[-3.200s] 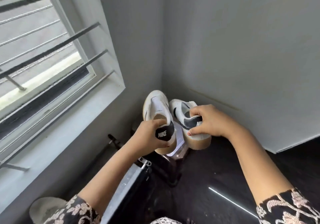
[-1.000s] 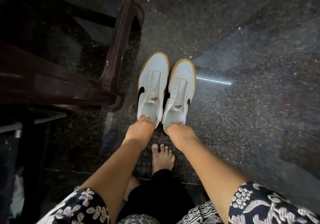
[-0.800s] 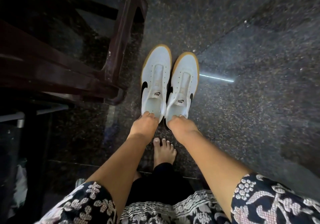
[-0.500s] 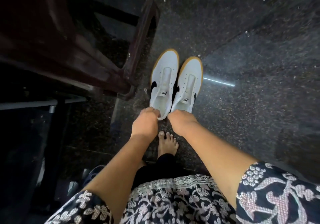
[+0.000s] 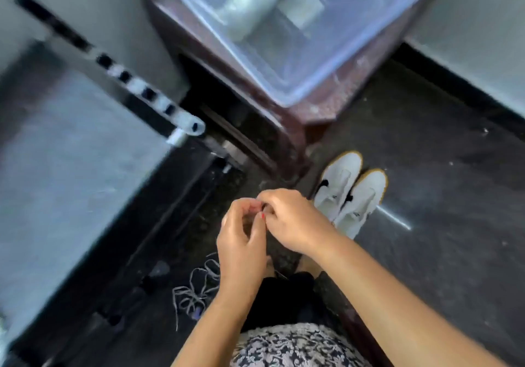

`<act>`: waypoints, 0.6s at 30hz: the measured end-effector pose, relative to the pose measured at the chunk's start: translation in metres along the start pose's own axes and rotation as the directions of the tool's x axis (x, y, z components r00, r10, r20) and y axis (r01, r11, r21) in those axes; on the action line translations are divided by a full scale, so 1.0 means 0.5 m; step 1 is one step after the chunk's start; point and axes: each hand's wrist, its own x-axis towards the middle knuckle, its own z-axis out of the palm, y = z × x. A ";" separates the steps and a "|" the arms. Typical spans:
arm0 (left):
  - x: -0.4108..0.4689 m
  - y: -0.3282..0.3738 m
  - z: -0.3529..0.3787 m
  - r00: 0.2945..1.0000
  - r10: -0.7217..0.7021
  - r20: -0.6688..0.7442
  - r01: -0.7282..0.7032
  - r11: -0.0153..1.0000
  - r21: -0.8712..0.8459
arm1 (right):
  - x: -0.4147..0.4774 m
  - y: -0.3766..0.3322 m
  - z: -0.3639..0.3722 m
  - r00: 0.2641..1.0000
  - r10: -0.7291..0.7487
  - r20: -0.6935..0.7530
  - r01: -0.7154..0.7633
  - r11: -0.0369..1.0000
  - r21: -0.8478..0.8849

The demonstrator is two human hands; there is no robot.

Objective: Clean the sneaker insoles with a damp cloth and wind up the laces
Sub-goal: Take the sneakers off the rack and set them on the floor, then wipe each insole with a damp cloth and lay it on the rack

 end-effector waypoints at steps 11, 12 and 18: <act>-0.108 0.039 -0.436 0.812 -0.111 -0.572 -0.074 0.954 -0.291 | -0.063 -0.468 0.033 0.904 -0.409 0.125 0.407 0.913 0.042; -0.107 0.025 -0.447 0.796 -0.147 -0.588 -0.051 0.950 -0.307 | -0.055 -0.475 0.041 0.905 -0.406 0.131 0.403 0.914 0.047; -0.135 -0.089 -0.549 0.597 -0.419 -0.684 0.156 0.897 -0.414 | 0.001 -0.555 0.176 0.879 -0.391 0.272 0.420 0.906 -0.053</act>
